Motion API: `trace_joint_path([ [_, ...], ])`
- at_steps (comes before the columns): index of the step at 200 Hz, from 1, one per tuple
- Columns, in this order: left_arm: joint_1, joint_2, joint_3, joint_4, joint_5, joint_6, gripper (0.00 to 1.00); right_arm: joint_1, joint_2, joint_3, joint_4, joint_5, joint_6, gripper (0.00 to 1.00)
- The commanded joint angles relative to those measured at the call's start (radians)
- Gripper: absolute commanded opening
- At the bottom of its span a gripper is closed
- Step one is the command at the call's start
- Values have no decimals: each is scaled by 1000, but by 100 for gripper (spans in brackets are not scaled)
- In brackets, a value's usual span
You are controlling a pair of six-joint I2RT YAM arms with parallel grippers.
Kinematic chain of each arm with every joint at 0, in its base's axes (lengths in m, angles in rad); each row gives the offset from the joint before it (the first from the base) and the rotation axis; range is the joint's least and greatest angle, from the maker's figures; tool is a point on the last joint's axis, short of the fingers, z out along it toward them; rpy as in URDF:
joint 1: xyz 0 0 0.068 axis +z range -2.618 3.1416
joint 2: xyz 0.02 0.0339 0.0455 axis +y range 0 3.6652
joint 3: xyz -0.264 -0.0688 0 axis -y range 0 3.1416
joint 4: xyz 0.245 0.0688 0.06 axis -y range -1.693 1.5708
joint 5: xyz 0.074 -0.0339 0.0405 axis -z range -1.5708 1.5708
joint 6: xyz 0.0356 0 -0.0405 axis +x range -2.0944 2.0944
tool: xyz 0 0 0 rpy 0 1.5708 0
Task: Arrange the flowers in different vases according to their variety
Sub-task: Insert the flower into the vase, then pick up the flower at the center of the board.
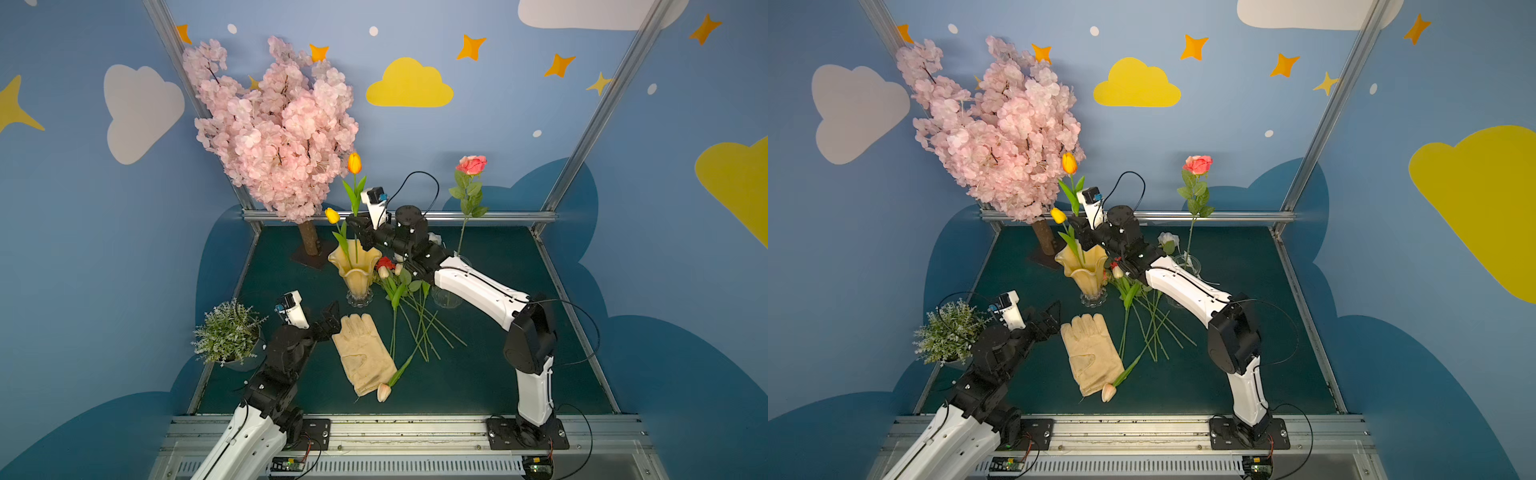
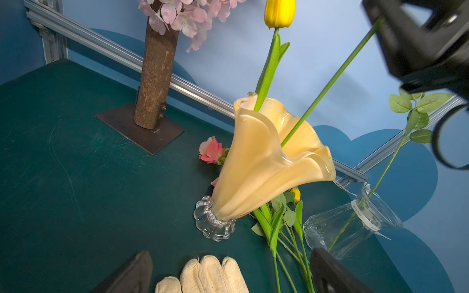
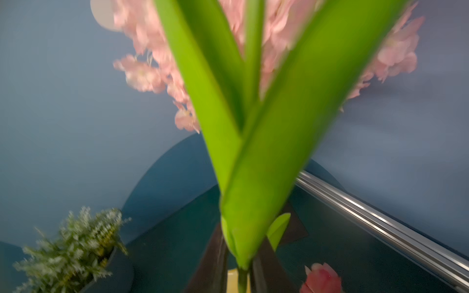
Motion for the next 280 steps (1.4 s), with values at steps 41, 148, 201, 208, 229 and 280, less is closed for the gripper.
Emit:
trace_joint_path([
  [41, -1, 45, -5, 40, 17, 13, 100, -4, -242, -288, 66, -30, -9, 59],
  [148, 1, 127, 15, 46, -1, 24, 100, 5, -669, -779, -465, -97, -423, 97],
  [201, 1, 137, 13, 52, -2, 26, 100, 128, -804, -1004, -504, 49, -762, 98],
  [208, 1, 140, 13, 55, 0, 26, 100, 138, -812, -1012, -529, 69, -791, 99],
  [229, 0, 148, 14, 57, 3, 24, 100, 146, -801, -1004, -628, 105, -887, 93],
  [280, 2, 139, 14, 51, -3, 27, 100, 212, -645, -943, -724, 335, -977, 55],
])
